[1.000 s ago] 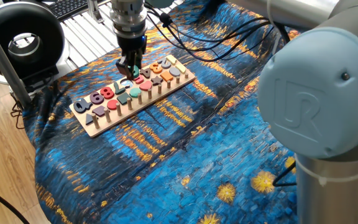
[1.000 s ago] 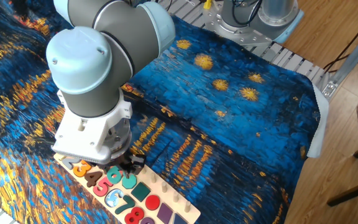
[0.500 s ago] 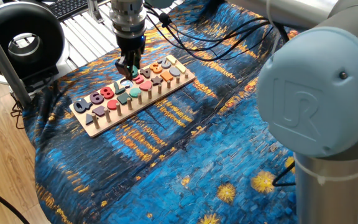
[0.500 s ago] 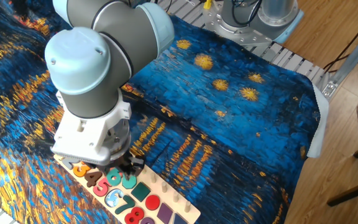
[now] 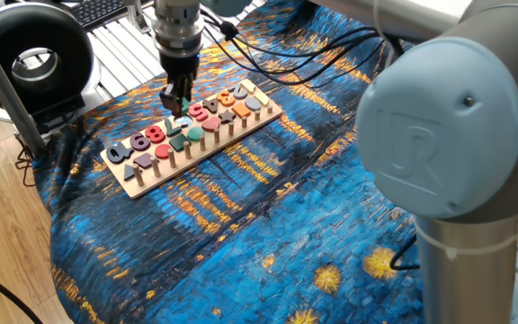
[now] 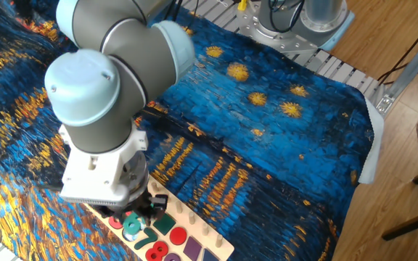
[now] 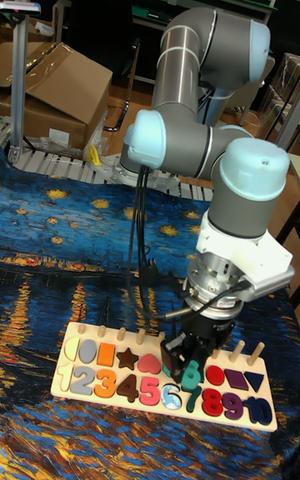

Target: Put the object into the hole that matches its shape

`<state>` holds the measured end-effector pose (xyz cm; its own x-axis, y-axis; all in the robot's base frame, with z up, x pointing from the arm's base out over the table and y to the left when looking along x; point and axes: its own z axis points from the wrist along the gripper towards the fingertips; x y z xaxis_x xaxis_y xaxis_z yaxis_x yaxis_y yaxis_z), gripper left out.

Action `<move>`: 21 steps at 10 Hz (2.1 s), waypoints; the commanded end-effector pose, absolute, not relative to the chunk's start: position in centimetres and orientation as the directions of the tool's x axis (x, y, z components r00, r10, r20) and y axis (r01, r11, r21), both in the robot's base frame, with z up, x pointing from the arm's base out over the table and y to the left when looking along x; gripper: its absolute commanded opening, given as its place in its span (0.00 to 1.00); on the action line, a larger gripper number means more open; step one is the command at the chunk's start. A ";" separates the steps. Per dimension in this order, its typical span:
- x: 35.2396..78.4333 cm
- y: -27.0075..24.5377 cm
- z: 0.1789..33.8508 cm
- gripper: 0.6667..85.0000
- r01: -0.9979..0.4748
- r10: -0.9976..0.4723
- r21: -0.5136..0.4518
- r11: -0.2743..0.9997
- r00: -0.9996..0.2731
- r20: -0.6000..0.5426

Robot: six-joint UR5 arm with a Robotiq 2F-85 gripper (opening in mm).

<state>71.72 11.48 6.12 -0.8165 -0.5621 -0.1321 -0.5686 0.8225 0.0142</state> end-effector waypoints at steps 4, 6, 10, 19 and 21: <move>73.6 11.0 3.6 0.00 -0.628 -0.616 0.012 0.778 -0.767 -0.177; 74.0 10.8 3.0 0.00 -0.629 -0.617 0.011 0.777 -0.766 -0.180; 73.5 10.4 2.4 0.00 -0.624 -0.611 0.027 0.781 -0.772 -0.176; 72.5 10.2 2.1 0.00 -0.612 -0.601 0.027 0.791 -0.784 -0.157; 72.4 10.4 2.0 0.00 -0.612 -0.600 0.030 0.791 -0.784 -0.159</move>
<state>72.47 10.19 1.93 -0.7793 -0.6079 -0.1525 -0.6174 0.7864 0.0204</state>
